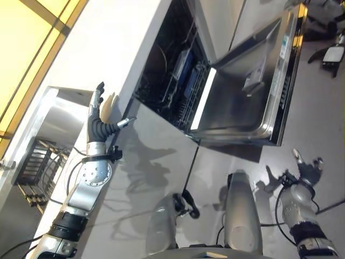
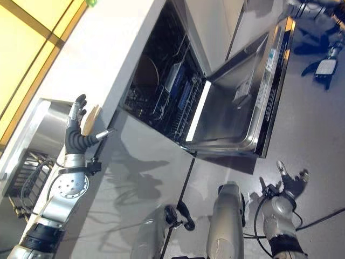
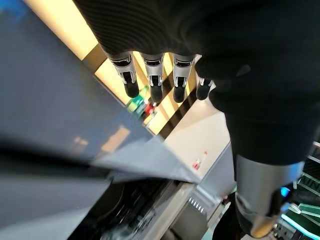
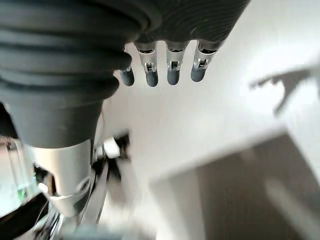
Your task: Pick up plates and place into dishwasher.
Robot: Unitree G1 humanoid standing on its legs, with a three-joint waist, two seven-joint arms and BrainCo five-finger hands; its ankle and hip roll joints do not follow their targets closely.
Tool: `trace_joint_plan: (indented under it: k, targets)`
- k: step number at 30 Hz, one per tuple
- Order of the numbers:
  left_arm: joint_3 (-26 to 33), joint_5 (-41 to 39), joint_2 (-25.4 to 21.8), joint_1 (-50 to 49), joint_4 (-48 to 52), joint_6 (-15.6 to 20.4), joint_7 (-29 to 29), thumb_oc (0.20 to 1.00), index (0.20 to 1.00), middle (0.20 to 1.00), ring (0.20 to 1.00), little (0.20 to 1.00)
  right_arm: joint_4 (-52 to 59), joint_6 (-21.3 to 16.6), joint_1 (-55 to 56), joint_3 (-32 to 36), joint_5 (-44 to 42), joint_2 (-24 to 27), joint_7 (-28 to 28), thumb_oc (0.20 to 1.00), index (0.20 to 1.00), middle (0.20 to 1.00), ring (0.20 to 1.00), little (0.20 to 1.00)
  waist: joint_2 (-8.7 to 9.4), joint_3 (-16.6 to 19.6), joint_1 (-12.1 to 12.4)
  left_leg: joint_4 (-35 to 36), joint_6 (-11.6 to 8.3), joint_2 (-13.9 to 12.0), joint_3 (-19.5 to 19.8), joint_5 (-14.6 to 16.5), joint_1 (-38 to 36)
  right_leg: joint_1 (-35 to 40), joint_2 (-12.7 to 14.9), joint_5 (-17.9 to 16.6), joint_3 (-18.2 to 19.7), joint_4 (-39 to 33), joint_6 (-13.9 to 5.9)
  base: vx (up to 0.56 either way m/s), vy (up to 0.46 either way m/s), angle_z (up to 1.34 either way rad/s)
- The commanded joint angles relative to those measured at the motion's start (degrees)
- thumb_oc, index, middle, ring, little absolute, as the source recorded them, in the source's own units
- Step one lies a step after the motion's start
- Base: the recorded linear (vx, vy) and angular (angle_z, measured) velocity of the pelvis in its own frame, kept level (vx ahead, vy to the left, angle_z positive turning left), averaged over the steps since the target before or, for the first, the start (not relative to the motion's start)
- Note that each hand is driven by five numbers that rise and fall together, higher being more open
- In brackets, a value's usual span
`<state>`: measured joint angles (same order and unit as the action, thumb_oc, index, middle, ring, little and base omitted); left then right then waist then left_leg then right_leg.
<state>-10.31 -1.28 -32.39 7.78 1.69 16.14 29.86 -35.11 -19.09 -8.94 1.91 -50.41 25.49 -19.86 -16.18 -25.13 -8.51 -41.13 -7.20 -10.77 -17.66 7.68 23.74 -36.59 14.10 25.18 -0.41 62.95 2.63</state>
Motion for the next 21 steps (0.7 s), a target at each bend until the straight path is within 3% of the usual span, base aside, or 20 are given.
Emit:
trace_joint_plan:
  k: [1,8,10,21]
  targets:
    - [3.41,-0.36,-0.61,1.68,2.99,1.69,0.32,1.000,1.000,1.000,1.000,1.000,2.60,0.83,-4.32,-2.06,-10.01,-0.09,19.01,1.000,1.000,1.000,1.000,1.000,-1.31,-2.76,1.32,-2.90,5.77,2.08,-0.28,-0.58,7.71,4.82,1.31,4.33,-4.79,2.58,4.84,-0.03,-0.010,0.18]
    - [4.74,-0.97,-1.42,1.88,2.28,2.86,-2.21,1.000,1.000,1.000,1.000,1.000,5.05,2.01,-7.23,-5.22,-9.01,0.98,33.72,1.000,1.000,1.000,1.000,1.000,-0.55,-2.22,3.18,-2.45,5.54,3.17,0.47,-1.37,8.36,4.48,2.60,4.53,-6.08,3.41,4.53,0.03,0.000,0.09]
    - [4.83,-0.91,-1.34,1.91,1.85,3.32,-2.59,1.000,1.000,1.000,1.000,1.000,6.57,4.04,-8.15,-6.07,-8.77,0.82,35.73,1.000,1.000,1.000,1.000,1.000,-0.38,-2.12,3.55,-1.91,5.49,3.30,0.74,-1.74,8.24,4.69,2.66,4.42,-6.40,3.02,4.50,0.05,0.013,0.10]
    - [6.78,-2.22,-1.36,-0.06,-0.12,6.18,-4.65,1.000,1.000,1.000,1.000,1.000,15.34,2.76,-7.66,-7.90,-8.98,-0.80,41.28,1.000,1.000,1.000,1.000,1.000,0.48,-1.25,5.68,4.19,4.55,3.67,2.61,-5.35,5.07,10.51,1.20,2.62,-7.95,-3.58,3.62,0.06,0.019,0.08]
